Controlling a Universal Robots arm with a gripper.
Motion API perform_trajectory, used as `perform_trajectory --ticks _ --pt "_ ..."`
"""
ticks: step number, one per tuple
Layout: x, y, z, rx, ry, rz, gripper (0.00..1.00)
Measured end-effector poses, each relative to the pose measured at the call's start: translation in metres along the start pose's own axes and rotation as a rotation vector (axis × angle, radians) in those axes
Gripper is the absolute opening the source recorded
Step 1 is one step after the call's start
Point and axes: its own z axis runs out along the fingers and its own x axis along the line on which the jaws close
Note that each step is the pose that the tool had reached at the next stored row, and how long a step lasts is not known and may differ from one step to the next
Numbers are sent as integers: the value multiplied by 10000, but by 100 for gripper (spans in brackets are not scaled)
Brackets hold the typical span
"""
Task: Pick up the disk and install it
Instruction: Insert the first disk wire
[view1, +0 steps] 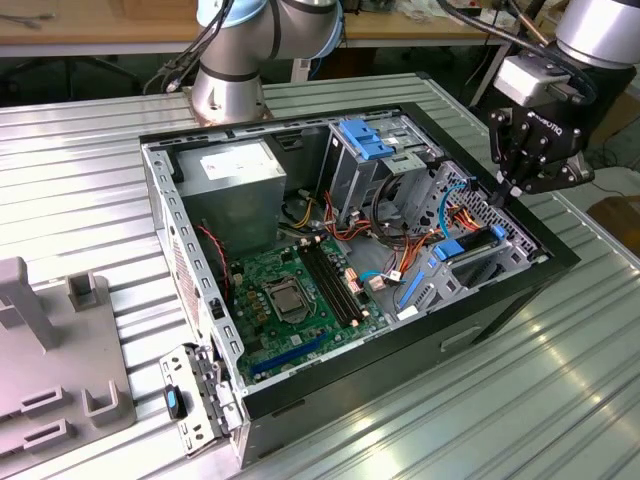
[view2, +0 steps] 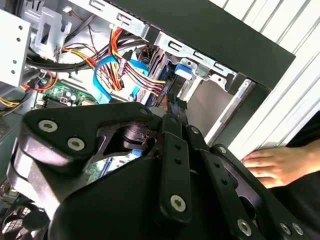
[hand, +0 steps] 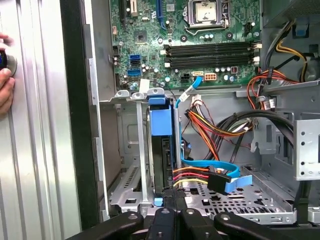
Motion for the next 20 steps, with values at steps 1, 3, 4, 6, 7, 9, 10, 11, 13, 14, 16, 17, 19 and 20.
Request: perform_trajectory --ticks 1,3,4,6,7,9,10,11,13,14,16,17,19,20 --pt "-15 -1 -24 -30 6 -2 11" --pt "-49 -4 -79 -64 4 -4 11" --pt "-75 -4 -100 -87 8 -5 11" --pt "-94 -4 -105 -129 9 -2 11" --pt "-105 -3 -106 -190 9 -3 11" --pt "-120 -1 -107 -303 14 -5 11" --pt "-135 4 -108 -426 18 -10 11" --pt "-146 10 -109 -481 22 -11 11" --pt "-213 24 -114 -527 26 -17 11" --pt "-270 29 -118 -529 36 -18 11" --pt "-322 32 -122 -527 100 -21 11" --pt "-358 34 -125 -520 244 -28 11" --pt "-424 36 -143 -511 518 -44 11" --pt "-433 36 -156 -527 585 -49 11"
